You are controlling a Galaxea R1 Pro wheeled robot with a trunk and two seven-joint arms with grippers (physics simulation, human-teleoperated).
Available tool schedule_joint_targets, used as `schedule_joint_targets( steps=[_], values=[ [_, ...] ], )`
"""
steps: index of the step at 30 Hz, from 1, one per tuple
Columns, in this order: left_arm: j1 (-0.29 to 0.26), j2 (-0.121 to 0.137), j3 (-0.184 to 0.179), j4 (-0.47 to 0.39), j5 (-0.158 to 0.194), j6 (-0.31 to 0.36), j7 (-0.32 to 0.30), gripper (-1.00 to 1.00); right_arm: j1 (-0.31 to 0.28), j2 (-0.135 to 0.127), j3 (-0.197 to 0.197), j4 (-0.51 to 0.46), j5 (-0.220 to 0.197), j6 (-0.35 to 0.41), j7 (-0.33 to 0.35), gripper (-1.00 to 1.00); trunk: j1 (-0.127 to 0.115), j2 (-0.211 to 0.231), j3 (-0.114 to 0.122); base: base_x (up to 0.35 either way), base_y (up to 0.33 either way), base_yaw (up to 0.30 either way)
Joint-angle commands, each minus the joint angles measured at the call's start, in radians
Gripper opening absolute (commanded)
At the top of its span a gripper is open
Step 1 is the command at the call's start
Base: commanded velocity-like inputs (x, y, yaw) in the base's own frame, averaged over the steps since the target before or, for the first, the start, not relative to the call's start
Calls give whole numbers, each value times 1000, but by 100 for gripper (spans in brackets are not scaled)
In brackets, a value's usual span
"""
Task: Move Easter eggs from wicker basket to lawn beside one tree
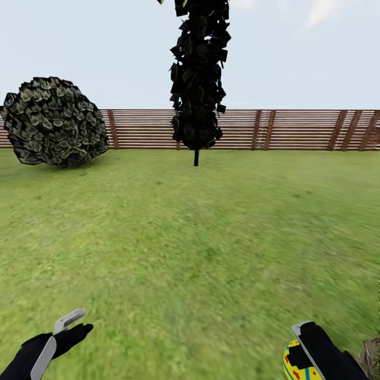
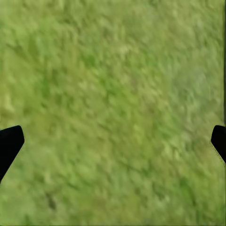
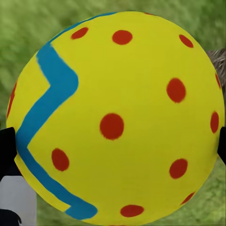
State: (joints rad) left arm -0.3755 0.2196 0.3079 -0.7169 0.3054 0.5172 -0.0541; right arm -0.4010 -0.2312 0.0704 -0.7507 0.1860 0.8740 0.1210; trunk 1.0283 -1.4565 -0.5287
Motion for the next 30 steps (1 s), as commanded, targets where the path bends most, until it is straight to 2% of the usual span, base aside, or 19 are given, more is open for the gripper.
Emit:
schedule_joint_targets(
  steps=[1, 30],
  values=[
    [0, 0, 3, -1, 1, 6, -4, 100, -1, -1, 3, -1, 11, 5, 9, -100, 0, -1, -1, 282, 217, -286],
    [0, 0, 2, -1, 0, 6, -4, 100, -1, -2, 0, -2, 10, 5, 9, -100, 0, -1, -1, 285, 212, -281]
  ],
)
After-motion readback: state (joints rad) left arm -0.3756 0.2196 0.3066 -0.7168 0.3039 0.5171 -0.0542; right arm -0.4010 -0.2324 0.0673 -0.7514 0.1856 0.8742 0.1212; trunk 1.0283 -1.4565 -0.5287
